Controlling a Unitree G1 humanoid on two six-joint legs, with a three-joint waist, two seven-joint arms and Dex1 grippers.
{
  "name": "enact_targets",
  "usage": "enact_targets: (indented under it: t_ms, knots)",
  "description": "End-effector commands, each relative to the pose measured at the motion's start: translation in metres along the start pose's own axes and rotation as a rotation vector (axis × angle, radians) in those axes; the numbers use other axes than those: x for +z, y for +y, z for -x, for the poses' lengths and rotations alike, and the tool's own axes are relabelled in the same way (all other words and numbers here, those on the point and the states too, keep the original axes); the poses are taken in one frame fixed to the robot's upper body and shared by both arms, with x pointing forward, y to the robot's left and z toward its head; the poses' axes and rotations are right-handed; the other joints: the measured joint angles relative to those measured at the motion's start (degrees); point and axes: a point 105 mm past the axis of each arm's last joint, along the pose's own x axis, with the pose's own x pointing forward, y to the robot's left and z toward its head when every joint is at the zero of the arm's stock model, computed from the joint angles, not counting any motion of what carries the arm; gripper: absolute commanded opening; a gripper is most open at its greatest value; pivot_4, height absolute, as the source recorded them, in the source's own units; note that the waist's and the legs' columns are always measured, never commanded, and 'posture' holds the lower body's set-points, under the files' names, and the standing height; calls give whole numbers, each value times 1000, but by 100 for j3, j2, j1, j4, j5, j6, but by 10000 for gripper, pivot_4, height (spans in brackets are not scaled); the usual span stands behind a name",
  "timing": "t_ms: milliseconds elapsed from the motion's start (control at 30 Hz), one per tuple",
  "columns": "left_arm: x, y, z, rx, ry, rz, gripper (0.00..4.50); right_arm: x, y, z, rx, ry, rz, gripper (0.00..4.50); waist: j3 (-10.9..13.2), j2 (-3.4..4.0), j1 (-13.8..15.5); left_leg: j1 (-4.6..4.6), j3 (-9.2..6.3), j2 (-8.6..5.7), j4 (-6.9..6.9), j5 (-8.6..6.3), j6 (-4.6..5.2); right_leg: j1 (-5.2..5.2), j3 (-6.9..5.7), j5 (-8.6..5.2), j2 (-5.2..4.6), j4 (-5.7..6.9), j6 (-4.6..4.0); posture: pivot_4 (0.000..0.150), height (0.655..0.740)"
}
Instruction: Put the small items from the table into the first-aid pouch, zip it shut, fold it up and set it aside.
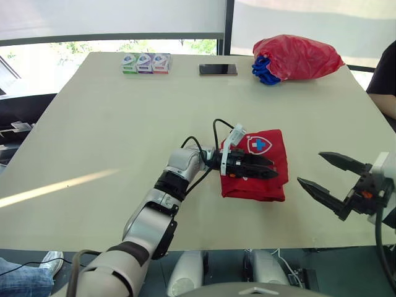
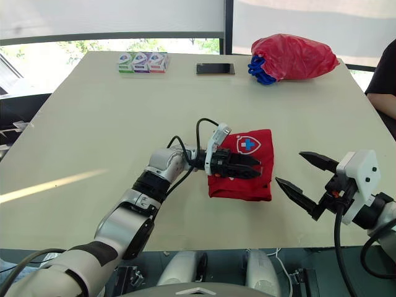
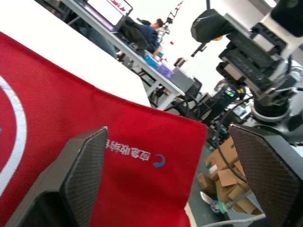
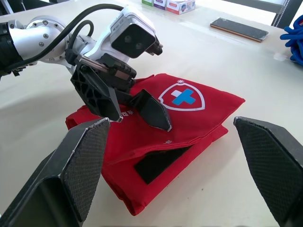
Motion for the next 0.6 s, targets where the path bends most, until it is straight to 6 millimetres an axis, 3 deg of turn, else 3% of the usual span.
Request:
enact_targets:
  t_ms: [33, 200, 233, 333, 500, 533, 600]
  knots:
    - [-18, 7, -1, 28, 41, 48, 44041, 9, 2, 3, -2, -21, 47, 45000, 0, 0, 0, 0, 0, 0, 0, 0, 0, 0, 0, 0, 0, 0, 0, 1500, 7400]
    - [-17, 21, -7, 130, 41, 10, 44041, 8, 2, 4, -4, -20, 44, 45000, -3, 0, 9, 1, -1, 0, 0, 0, 1, 1, 0, 0, 0, 0, 0, 1500, 7400]
    - [-14, 23, -9, 155, 29, -18, 41716, 8, 2, 4, -4, -20, 43, 45000, -4, 0, 14, 1, -2, -1, 1, 0, 1, 3, -1, 0, -1, 0, 0, 1500, 7400]
    - [-3, 13, -17, 127, 14, -136, 31279, 7, 2, 4, -6, -21, 41, 45000, -4, -1, 6, 0, -7, -3, 3, -1, 1, 5, 2, 0, -1, 0, 1, 1500, 7400]
    - [-7, 2, -22, 109, 89, -320, 3175, 7, 3, 3, -2, -23, 36, 45000, -3, 1, 6, -2, -8, 2, 0, -1, 2, 1, 4, -2, 0, -1, 1, 1500, 7400]
    - [-6, 1, -22, 110, 88, -335, 798, 6, 4, 3, -1, -23, 36, 45000, -3, 1, 8, -3, -8, 2, 0, -1, 2, 1, 4, -2, 0, -1, 1, 1500, 7400]
    - [-2, 2, -24, 128, 105, -403, 798, 6, 4, 4, 2, -23, 34, 45000, -3, 1, 6, -3, -7, 0, 1, -1, 2, 2, 4, -2, -1, -3, 2, 1500, 7400]
